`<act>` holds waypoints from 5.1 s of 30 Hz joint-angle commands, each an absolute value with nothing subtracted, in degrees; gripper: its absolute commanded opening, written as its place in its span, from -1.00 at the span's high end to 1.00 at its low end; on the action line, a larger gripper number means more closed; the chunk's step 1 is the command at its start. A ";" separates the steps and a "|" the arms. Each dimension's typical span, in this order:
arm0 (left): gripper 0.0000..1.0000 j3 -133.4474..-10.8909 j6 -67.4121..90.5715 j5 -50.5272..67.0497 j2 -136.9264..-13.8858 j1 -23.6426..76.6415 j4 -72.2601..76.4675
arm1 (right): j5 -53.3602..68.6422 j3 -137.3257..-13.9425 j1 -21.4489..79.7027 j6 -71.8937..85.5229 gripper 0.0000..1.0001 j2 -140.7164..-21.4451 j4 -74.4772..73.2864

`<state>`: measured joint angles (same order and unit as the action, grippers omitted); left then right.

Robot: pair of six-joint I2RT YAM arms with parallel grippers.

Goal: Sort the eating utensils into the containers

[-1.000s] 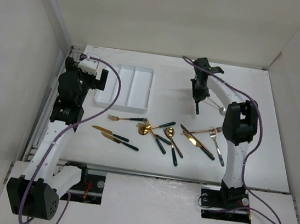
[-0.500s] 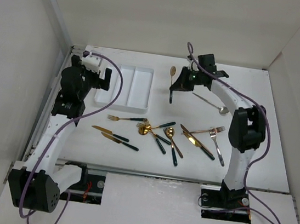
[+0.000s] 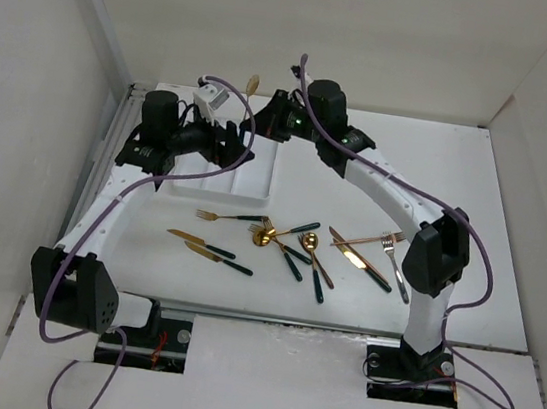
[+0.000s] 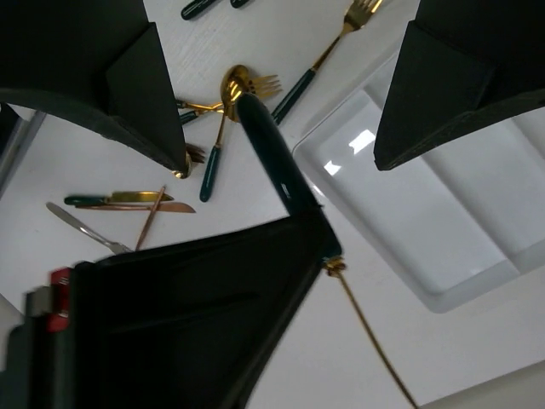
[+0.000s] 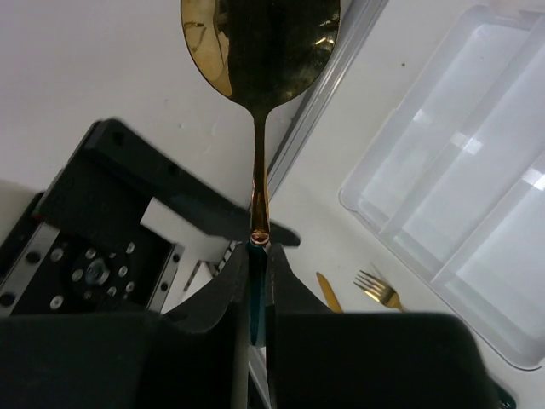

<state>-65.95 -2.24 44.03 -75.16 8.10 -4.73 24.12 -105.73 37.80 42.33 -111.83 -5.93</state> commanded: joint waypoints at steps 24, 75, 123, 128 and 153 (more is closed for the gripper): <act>1.00 -69.61 0.35 37.97 -77.70 8.96 -4.04 | 29.26 -109.77 37.53 45.35 1.00 -116.54 0.09; 1.00 -78.23 4.85 16.62 -98.62 2.65 -16.79 | 8.35 -87.54 19.34 37.44 -1.00 -98.88 -17.40; 0.20 -86.74 -3.43 8.53 -98.53 0.18 -20.13 | -5.45 -91.49 1.07 70.31 -0.73 -116.63 -42.19; 0.20 -87.28 -2.90 7.91 -96.24 0.18 -20.13 | -4.83 -96.75 -0.18 70.06 -0.65 -122.67 -47.17; 0.22 -92.46 -3.52 6.24 -94.92 -0.35 -22.24 | -2.72 -125.60 3.42 23.52 1.00 -141.50 -58.37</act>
